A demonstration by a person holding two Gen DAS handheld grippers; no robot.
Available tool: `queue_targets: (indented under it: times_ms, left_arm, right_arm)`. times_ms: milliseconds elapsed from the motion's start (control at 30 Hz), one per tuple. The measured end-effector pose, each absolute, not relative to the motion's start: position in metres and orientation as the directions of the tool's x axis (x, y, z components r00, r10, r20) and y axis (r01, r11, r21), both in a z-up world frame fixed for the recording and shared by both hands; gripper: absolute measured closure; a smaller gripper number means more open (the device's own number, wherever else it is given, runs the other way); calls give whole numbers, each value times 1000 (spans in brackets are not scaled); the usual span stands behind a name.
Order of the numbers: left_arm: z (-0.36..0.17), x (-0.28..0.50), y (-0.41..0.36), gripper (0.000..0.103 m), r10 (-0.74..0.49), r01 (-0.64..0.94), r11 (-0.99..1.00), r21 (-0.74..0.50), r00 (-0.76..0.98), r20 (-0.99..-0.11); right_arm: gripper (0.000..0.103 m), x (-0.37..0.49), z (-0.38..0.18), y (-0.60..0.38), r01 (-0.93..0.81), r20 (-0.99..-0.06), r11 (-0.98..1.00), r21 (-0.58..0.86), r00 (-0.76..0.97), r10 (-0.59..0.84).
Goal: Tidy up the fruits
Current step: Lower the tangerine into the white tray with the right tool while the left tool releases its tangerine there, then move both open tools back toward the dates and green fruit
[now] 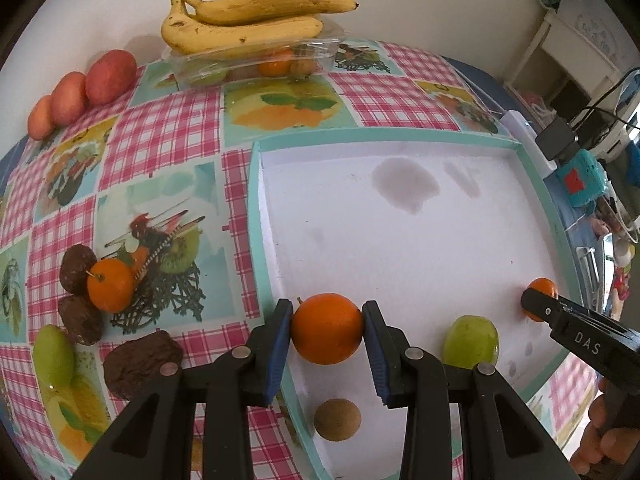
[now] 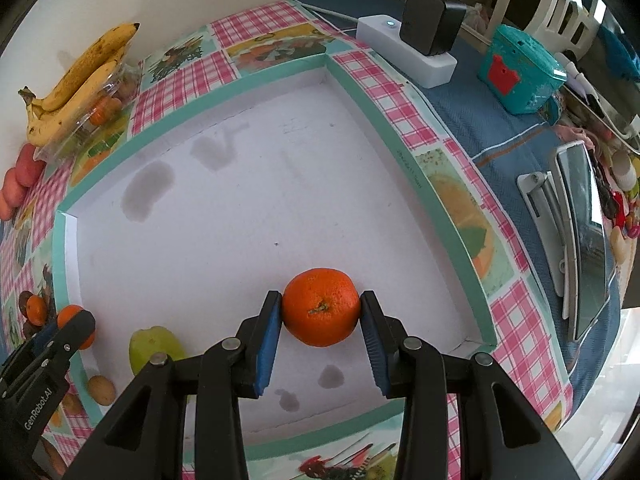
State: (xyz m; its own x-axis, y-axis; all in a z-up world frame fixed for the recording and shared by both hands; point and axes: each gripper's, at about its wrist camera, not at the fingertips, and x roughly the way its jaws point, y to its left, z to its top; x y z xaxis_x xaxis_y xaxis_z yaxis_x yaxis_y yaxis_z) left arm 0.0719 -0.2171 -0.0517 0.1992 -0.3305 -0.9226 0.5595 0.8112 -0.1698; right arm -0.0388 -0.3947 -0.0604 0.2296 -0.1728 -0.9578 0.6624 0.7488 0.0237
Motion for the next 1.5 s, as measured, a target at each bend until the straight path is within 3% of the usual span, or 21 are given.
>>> queue_targets:
  times_ms: [67, 133, 367, 400, 500, 567, 633, 1033, 1500]
  left_arm:
    - [-51, 71, -220, 62, -328, 567, 807, -165, 198, -924]
    - [-50, 70, -222, 53, -330, 571, 803, -168, 192, -924]
    - [-37, 65, -226, 37, -343, 577, 798, -177, 194, -919]
    - [-32, 65, -225, 31, -350, 576, 797, -181, 197, -916]
    - [-20, 66, -222, 21, -346, 564, 808, -172, 218, -913]
    - [-12, 67, -216, 13, -325, 541, 828, -148, 249, -912]
    - [-5, 71, -208, 0, -296, 506, 854, -122, 279, -914]
    - [23, 98, -125, 0, -171, 245, 968, -60, 460, -871]
    - [24, 127, -14, 0, -19, 31, 1000, -6, 462, -887]
  right_arm:
    - [59, -39, -59, -394, 660, -956, 751, 19, 233, -181]
    - [49, -38, -57, -394, 659, -953, 752, 19, 240, -186]
    - [34, -38, -46, -395, 659, -939, 752, 23, 273, -211]
    - [28, -38, -44, -394, 659, -936, 752, 23, 279, -216]
    - [25, -37, -41, -393, 657, -929, 753, 23, 293, -227]
    - [16, -38, -39, -393, 658, -925, 752, 34, 305, -225]
    - [15, -38, -37, -392, 657, -922, 753, 36, 313, -229]
    - [15, -27, -19, -368, 567, -866, 821, 65, 441, -236]
    - [15, -1, 1, -310, 430, -827, 896, 111, 540, -157]
